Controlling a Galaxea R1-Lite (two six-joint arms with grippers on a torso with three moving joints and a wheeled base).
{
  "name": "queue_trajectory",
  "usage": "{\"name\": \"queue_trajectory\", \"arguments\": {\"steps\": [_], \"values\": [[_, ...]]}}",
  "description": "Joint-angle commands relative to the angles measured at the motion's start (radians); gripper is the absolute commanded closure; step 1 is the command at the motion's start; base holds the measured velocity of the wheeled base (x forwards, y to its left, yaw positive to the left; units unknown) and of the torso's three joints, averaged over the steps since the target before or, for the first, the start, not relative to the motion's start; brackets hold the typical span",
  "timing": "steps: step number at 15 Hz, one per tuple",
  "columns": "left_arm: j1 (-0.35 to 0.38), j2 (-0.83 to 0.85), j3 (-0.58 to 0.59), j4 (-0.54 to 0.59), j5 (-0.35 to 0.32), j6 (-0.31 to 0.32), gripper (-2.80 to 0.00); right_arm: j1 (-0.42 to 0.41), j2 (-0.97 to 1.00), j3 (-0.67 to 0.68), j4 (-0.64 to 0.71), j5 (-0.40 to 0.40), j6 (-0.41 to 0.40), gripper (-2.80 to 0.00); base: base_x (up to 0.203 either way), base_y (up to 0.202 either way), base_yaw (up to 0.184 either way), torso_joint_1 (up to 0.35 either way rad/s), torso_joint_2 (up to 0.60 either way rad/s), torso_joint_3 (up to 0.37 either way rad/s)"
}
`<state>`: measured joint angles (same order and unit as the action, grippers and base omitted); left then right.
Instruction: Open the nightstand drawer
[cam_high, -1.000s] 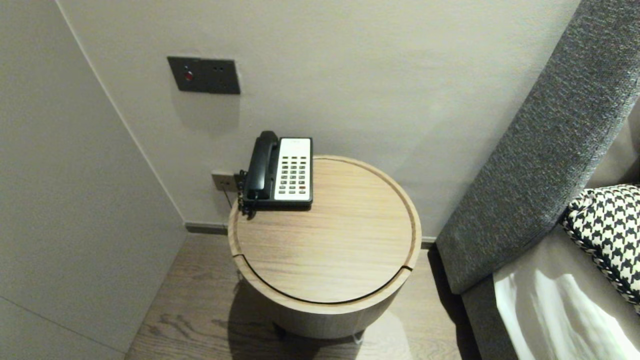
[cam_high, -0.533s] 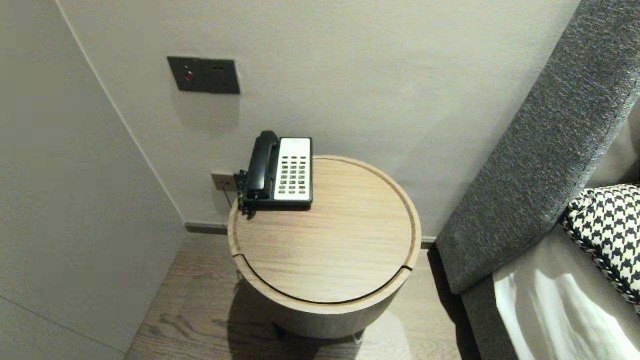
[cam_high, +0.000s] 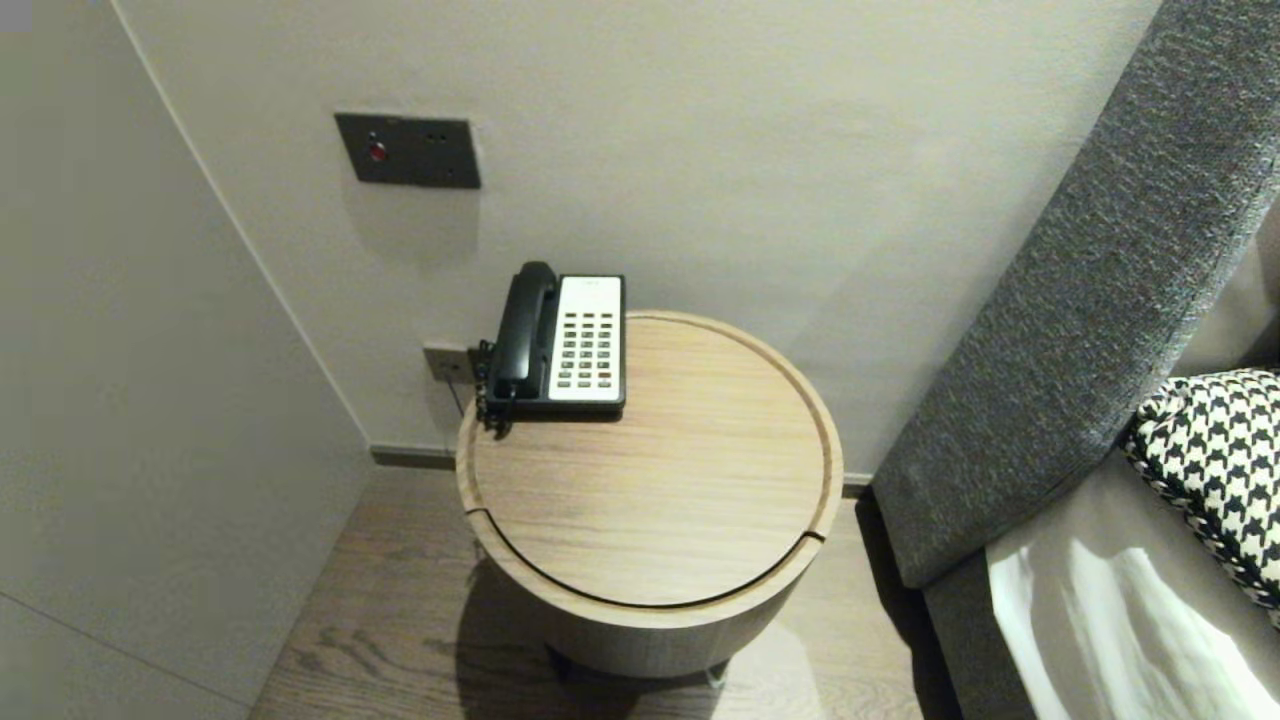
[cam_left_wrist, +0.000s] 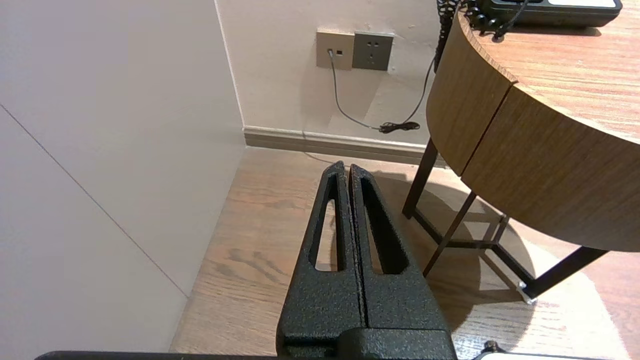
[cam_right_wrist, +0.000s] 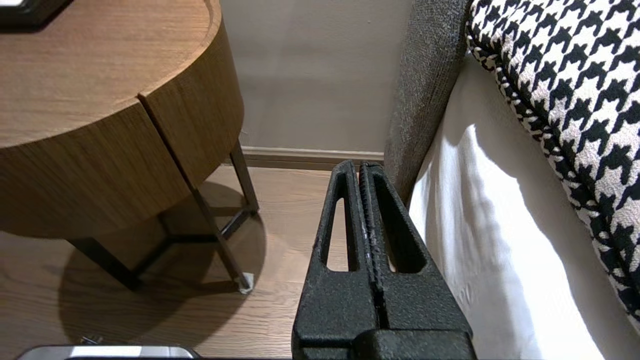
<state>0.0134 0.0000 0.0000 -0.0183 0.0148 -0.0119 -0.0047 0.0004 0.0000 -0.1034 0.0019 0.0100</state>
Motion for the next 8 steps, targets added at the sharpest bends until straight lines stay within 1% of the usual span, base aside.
{"name": "queue_trajectory", "arguments": {"steps": [1, 8], "values": [[0.000, -0.005, 0.000, 0.000, 0.001, 0.000, 0.00, -0.001, 0.000, 0.040, -0.006, 0.000, 0.002, 0.00, 0.000, 0.000, 0.000, 0.000, 0.00, 0.000], [0.000, -0.003, 0.000, 0.000, 0.001, 0.000, 0.00, -0.001, 0.000, 0.040, -0.006, 0.000, 0.002, 0.00, 0.000, 0.000, 0.000, 0.000, 0.00, 0.000]]}}
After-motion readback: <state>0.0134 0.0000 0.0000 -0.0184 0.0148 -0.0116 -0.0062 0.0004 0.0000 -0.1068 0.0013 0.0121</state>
